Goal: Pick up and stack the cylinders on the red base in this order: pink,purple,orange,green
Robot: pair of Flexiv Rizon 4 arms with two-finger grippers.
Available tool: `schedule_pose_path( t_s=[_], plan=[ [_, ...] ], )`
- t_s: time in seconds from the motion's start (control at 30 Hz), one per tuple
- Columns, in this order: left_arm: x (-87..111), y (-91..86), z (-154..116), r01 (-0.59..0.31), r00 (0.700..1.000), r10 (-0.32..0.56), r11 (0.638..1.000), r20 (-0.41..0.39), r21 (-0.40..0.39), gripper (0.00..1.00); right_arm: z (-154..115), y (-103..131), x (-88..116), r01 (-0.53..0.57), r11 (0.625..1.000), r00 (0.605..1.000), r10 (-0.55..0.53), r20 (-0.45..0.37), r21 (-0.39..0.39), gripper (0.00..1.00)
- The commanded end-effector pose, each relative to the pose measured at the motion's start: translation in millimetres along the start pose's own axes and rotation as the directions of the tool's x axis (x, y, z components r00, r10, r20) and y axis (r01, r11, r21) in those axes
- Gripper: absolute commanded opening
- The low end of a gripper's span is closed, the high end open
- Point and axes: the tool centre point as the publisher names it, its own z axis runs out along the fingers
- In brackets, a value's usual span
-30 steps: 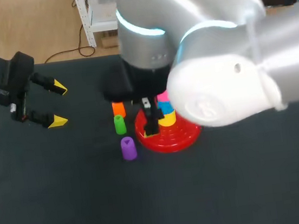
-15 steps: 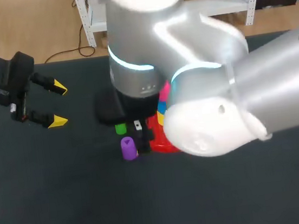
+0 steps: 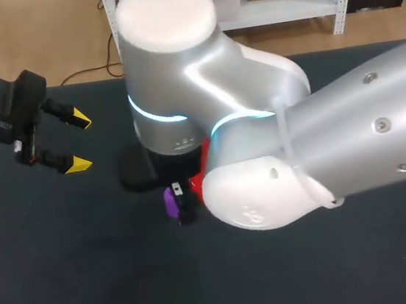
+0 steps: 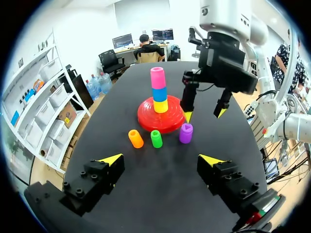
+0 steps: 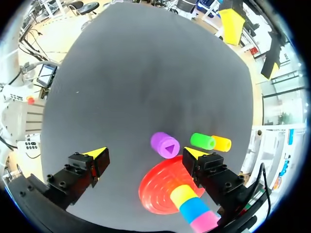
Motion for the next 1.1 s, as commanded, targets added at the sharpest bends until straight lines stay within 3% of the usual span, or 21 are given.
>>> schedule_pose_path(
  t_s=[0.03, 1.1],
  plan=[
    [0.6, -0.3, 0, -0.001, 1.000, 0.001, 1.000, 0.000, -0.001, 1.00, 9, -7, -5, -0.005, 1.000, 1.000, 0.005, -0.018, -0.001, 1.00],
    [0.6, -0.3, 0, -0.001, 1.000, 0.001, 1.000, 0.000, -0.001, 1.00, 37, -22, 6, -0.068, 0.997, 0.996, 0.066, -0.051, -0.027, 1.00]
  ],
)
